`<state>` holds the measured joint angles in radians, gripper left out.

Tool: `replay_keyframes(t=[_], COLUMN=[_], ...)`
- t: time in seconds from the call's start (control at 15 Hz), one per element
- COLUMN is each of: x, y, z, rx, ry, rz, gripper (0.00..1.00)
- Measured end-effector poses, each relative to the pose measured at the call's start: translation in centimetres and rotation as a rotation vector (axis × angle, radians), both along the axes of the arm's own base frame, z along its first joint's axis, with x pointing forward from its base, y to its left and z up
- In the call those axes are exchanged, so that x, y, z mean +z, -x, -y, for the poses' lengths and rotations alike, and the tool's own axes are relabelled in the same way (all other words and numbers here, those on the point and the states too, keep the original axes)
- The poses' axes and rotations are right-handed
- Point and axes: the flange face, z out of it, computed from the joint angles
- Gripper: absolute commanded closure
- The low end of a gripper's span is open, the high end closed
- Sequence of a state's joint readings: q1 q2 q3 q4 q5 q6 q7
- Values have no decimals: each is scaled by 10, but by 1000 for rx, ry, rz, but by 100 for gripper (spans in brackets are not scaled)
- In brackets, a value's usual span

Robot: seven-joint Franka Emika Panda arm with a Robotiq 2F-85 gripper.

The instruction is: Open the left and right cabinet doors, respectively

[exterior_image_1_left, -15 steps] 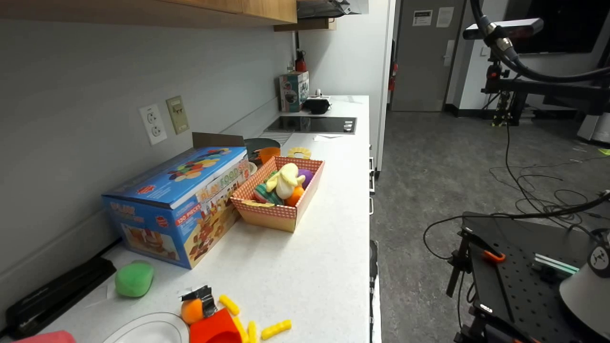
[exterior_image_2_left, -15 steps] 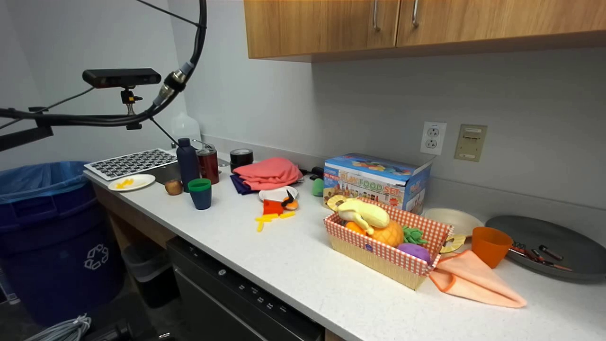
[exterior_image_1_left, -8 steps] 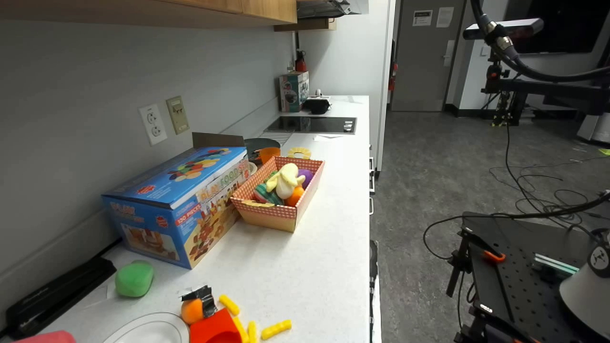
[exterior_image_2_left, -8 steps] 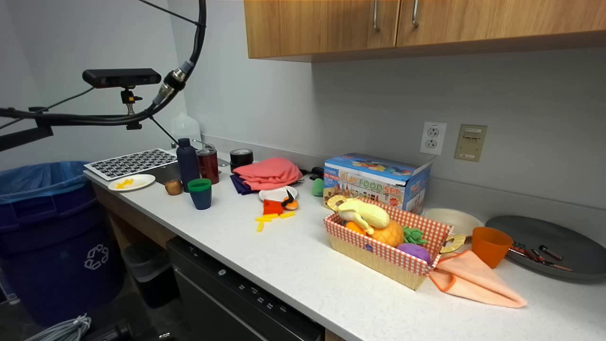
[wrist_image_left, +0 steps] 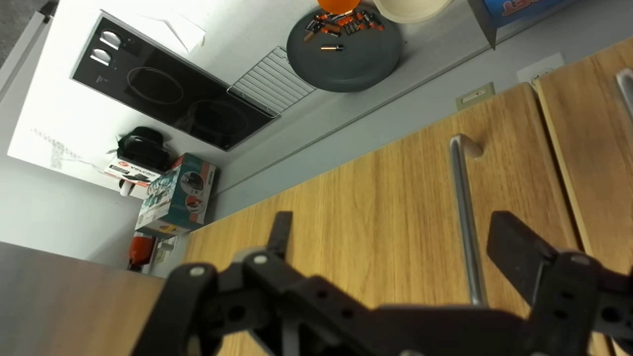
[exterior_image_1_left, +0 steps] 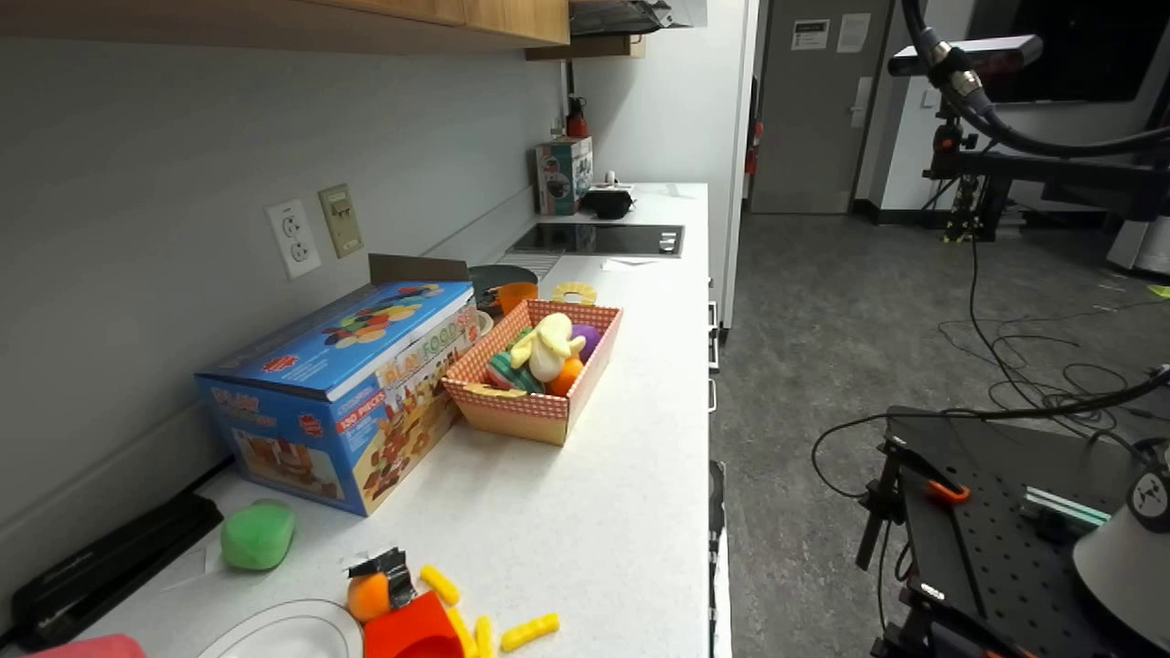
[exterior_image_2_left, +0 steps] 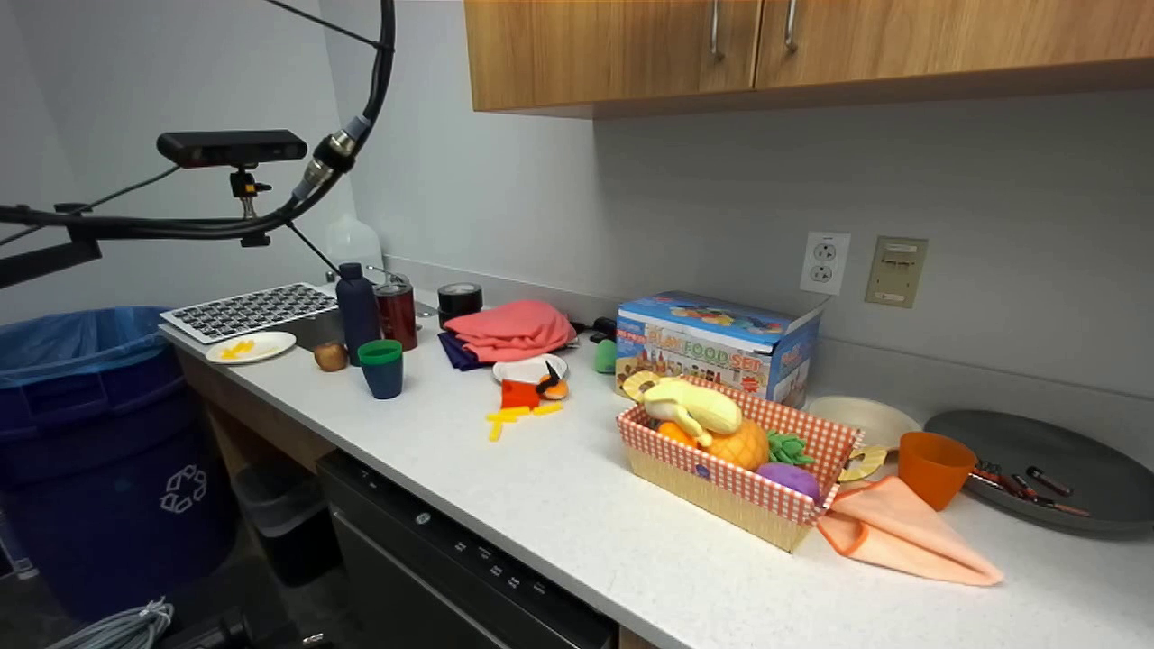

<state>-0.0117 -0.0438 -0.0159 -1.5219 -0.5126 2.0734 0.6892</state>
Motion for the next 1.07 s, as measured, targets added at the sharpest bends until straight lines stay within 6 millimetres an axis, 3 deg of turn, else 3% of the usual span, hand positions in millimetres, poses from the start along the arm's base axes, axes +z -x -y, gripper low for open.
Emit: replay_keyframes(t=[1.07], x=[-8], y=[-1], z=[-2], rx=[28], ry=[-1], rz=[-48], gripper=[0])
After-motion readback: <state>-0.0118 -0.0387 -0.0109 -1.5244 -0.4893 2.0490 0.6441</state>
